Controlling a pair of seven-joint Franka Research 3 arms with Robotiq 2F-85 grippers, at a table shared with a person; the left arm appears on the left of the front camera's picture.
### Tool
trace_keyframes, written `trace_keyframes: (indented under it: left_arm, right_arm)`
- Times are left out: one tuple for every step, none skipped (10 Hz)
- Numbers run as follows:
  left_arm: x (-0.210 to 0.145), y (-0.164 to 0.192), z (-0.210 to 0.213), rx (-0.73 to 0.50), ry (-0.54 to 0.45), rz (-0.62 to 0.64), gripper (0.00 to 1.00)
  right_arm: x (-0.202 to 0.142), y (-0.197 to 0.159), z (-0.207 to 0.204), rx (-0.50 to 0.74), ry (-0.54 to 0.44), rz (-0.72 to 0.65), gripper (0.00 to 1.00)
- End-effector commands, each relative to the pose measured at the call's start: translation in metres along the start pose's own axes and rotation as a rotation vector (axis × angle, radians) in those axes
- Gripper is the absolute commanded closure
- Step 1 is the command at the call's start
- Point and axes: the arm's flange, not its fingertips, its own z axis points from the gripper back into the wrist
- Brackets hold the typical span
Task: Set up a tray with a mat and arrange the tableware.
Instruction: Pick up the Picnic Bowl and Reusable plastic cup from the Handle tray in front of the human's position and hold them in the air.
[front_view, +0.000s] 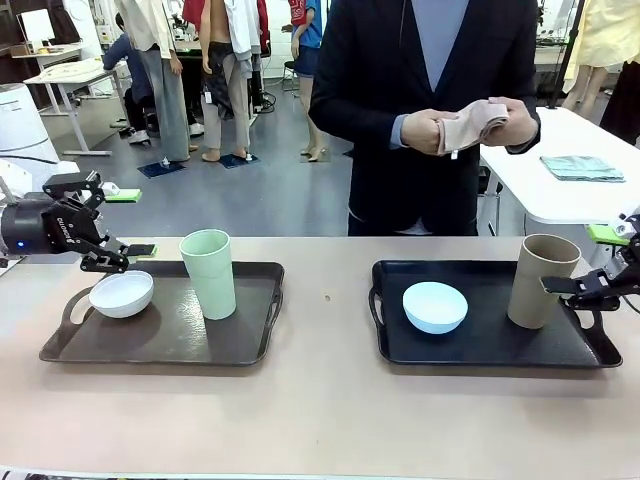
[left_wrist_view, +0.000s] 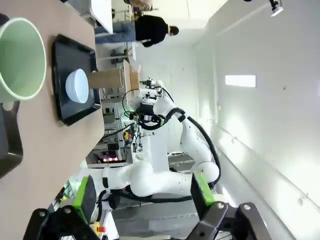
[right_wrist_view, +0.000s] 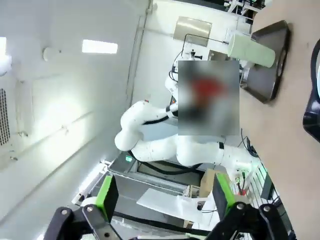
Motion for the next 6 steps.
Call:
trace_keyframes:
  left_arm:
    - [-0.0106,-0.0359,0.0099,-0.042,0.019,-0.081,0.00]
    - [-0.0106,-0.0359,0.0099,-0.042,0.019,-0.081,0.00]
    - [-0.0106,-0.0359,0.0099,-0.042,0.019,-0.081,0.00]
    - [-0.0106,-0.0359,0.0099,-0.042,0.019,-0.081,0.00]
    - [-0.0106,-0.0359,0.0099,-0.042,0.019,-0.081,0.00]
    - [-0.0106,-0.0359,0.0099,-0.042,0.019,-0.081,0.00]
  right_arm:
    - [-0.0045,0.0357,-0.0043,-0.007,0.043,0.119,0.00]
    - [-0.0045,0.0357,-0.0043,-0.007,0.043,0.119,0.00]
    - [-0.0045,0.0357,-0.0043,-0.007,0.043,0.119,0.00]
    - [-0.0045,0.0357,-0.0043,-0.007,0.043,0.119,0.00]
    - [-0.0045,0.0357,-0.0043,-0.007,0.043,0.119,0.00]
    - [-0.0045,0.0357,-0.0043,-0.007,0.043,0.119,0.00]
